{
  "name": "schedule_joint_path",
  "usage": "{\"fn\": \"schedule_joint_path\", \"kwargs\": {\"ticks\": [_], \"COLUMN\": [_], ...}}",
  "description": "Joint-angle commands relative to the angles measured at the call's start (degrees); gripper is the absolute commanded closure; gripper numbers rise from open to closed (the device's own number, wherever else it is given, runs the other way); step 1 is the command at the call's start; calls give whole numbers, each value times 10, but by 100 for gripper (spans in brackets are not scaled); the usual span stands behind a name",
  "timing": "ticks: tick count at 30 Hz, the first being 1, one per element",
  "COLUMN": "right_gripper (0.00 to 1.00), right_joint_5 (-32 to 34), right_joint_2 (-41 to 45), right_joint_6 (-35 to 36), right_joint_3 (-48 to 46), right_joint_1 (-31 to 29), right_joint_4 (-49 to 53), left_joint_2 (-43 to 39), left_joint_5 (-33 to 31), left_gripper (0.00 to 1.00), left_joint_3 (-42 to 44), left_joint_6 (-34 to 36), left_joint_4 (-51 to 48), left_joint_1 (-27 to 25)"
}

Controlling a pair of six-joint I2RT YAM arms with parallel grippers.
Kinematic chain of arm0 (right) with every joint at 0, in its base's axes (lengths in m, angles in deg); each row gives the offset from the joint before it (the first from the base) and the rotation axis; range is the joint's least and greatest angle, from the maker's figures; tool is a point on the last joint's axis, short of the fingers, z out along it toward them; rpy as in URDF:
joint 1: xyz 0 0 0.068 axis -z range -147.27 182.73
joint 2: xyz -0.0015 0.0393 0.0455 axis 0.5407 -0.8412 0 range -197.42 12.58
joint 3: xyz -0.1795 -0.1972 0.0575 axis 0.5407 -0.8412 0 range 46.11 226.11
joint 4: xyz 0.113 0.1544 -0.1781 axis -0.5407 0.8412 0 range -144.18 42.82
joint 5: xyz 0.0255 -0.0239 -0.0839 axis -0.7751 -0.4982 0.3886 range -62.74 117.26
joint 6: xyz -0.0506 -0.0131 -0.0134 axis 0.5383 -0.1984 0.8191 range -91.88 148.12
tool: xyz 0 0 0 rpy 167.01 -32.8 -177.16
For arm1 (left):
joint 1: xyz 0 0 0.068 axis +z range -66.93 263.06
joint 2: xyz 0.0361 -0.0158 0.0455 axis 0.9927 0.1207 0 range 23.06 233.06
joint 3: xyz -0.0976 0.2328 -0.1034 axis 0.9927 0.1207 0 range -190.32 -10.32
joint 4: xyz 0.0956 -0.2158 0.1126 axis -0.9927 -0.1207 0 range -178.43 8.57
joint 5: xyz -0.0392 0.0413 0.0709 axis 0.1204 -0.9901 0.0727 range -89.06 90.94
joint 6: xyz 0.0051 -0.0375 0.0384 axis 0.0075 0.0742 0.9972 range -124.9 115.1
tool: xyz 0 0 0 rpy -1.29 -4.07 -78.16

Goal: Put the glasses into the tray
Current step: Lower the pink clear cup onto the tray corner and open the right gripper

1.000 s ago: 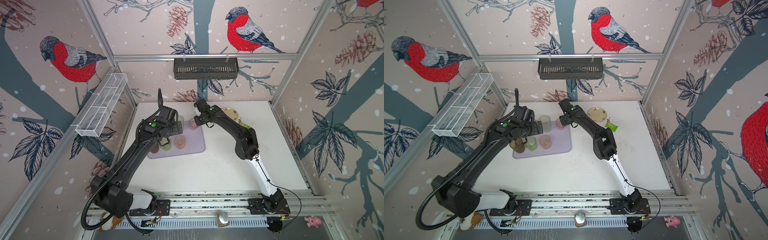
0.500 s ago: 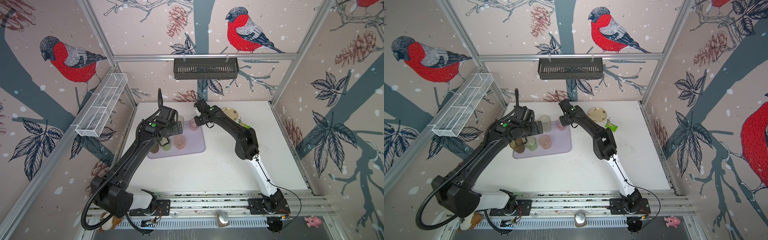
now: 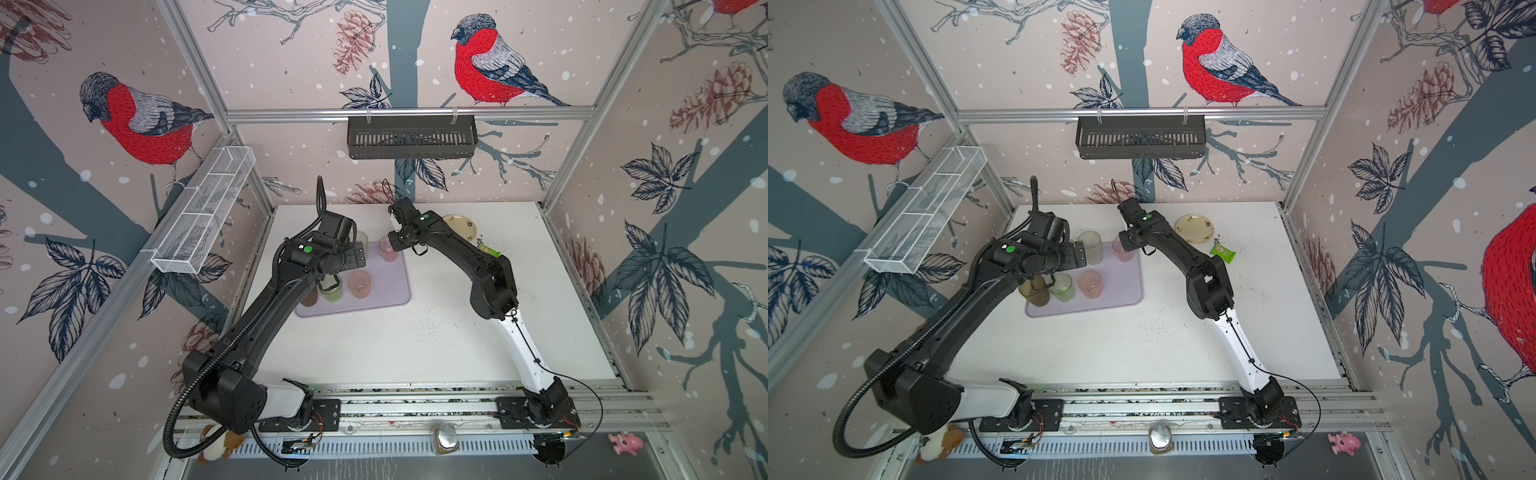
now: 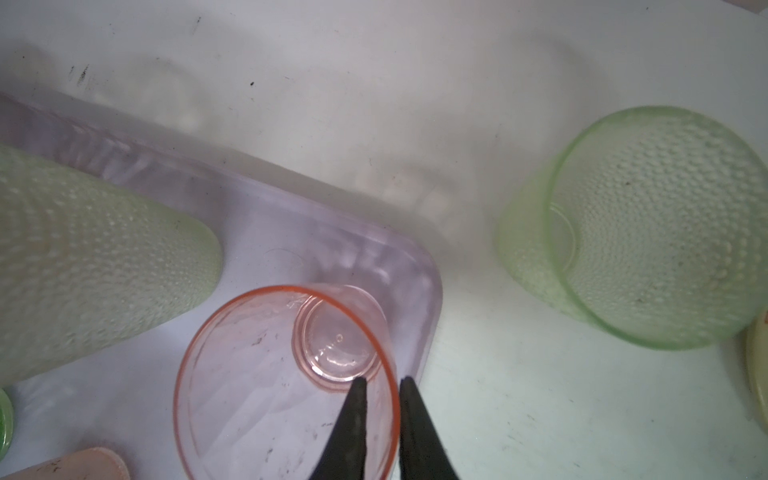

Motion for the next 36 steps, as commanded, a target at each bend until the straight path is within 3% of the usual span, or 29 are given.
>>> {"fn": "schedule_joint_path", "kwargs": {"ticks": [1, 36], "right_gripper": [81, 78], "right_joint_5": [-3, -47], "right_joint_2": [-3, -8], "right_joint_6": [-11, -23], "right_joint_3": [-1, -5], "right_joint_1": [1, 10], "right_joint_4": [-14, -51], "left_joint_2": [1, 26], "left_joint_5": [-10, -7], "left_gripper": [1, 1], "left_joint_3": [-5, -27], "left_joint_6": [2, 9], "left_joint_4": [-9, -13], "left_joint_1": [1, 1]}}
